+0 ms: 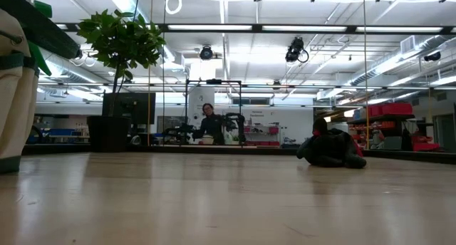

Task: Pick & Place Garden tools in Gardening bag
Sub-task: Put the hand rake into the gardening bag

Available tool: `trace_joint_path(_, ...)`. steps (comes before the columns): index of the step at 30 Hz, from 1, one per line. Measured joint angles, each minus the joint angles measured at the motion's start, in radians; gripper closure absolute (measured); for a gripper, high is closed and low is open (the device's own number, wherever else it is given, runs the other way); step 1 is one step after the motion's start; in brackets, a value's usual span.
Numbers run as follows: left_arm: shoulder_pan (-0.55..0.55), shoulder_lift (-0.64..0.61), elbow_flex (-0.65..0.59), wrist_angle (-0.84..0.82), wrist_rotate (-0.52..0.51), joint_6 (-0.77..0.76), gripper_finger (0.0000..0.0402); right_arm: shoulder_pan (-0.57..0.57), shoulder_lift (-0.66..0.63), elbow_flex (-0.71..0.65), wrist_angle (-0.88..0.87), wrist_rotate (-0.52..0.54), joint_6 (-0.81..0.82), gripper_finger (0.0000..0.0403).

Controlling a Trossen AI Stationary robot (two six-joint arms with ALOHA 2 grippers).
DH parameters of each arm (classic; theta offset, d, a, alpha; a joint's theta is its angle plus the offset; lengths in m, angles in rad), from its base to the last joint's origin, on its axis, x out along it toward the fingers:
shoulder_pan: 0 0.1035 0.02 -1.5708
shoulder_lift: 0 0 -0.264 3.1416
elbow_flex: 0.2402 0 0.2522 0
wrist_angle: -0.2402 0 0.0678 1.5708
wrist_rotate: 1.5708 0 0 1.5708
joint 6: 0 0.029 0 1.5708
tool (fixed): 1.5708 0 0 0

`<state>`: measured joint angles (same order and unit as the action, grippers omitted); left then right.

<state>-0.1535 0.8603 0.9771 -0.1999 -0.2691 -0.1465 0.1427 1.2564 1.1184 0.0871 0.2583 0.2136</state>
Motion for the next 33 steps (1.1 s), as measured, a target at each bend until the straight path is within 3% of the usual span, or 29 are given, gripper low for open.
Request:
trace_joint_path(23, 0.0, 0.213, 0.0, 0.436, 0.023, 0.054, 0.0193, -0.019, 0.041, 0.04, 0.01, 0.019, -0.048, 0.0339)
trace_joint_path(33, 0.0, 0.316, 0.0, 0.592, 0.018, 0.054, 0.0124, 0.0, 0.111, 0.04, 0.058, 0.011, -0.039, 0.0339)
